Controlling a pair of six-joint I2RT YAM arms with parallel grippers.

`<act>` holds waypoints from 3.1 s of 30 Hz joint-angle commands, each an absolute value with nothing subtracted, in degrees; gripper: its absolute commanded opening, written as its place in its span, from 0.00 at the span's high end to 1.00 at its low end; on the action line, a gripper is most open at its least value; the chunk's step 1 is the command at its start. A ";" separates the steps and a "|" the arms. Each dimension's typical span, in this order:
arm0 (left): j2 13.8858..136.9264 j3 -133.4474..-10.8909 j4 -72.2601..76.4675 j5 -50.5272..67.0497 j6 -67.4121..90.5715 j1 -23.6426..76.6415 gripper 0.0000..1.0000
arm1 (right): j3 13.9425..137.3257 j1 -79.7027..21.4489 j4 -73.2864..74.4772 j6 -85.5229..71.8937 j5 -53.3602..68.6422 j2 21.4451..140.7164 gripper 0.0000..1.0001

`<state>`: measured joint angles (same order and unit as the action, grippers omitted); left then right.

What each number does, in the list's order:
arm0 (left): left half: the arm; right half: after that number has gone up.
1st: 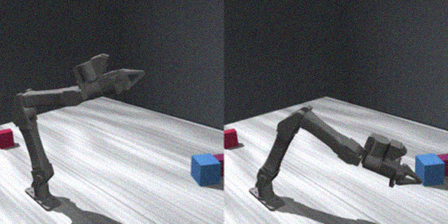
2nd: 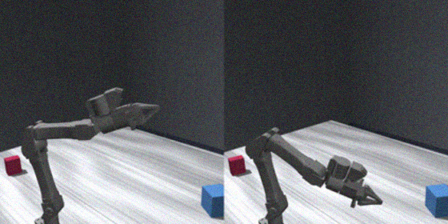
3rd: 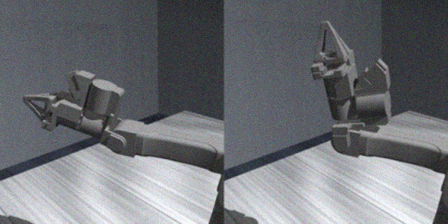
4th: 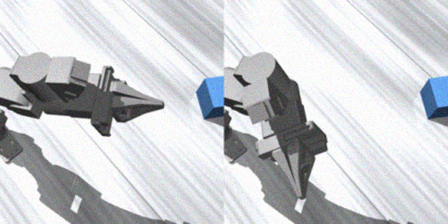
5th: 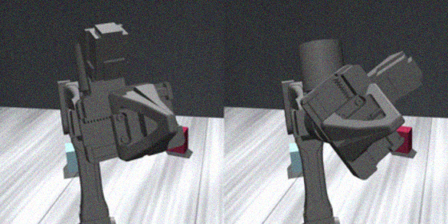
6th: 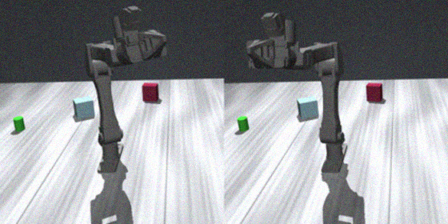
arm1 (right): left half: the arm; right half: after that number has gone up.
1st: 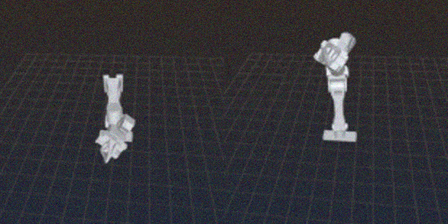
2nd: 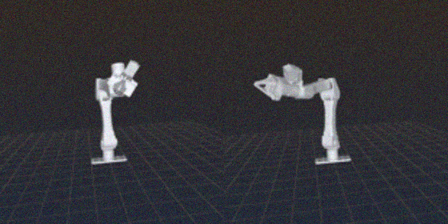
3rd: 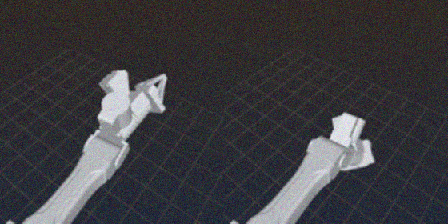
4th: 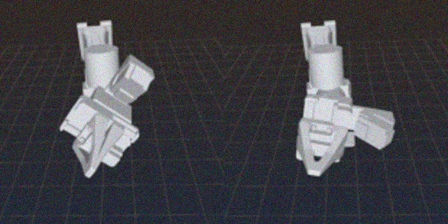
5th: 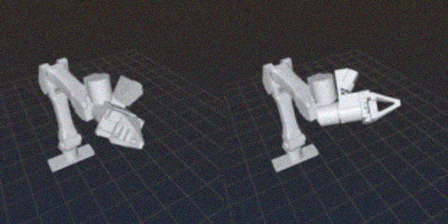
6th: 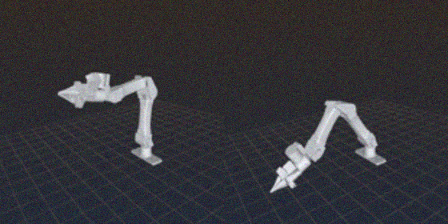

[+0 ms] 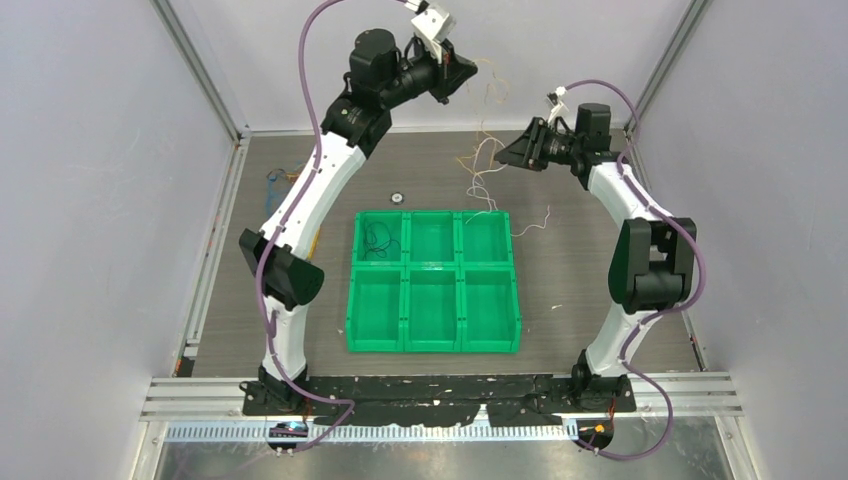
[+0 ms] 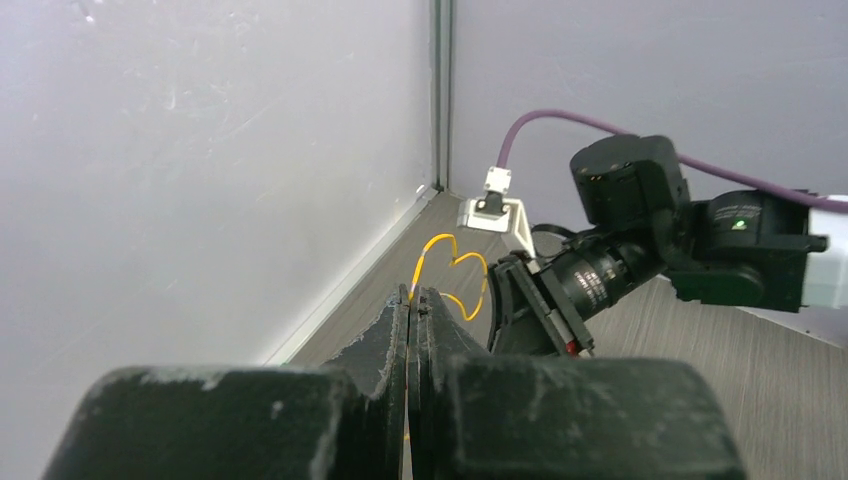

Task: Untangle the cables

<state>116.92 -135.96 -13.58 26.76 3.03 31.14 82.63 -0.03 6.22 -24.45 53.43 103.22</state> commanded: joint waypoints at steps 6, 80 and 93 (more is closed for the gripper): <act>112.79 -141.41 -12.63 18.39 -1.75 28.46 1.00 | 89.23 3.86 17.70 -10.16 46.58 105.56 0.95; 91.36 -129.20 -21.63 19.10 3.21 -5.14 1.00 | 94.44 24.63 36.58 28.39 8.13 110.36 0.95; 74.11 -104.83 -16.12 55.00 21.14 -3.62 1.00 | 98.39 21.13 42.12 27.04 20.29 103.27 0.95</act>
<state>76.36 -110.85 -20.78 41.45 11.40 -4.99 95.11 21.56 40.56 28.18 16.01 106.96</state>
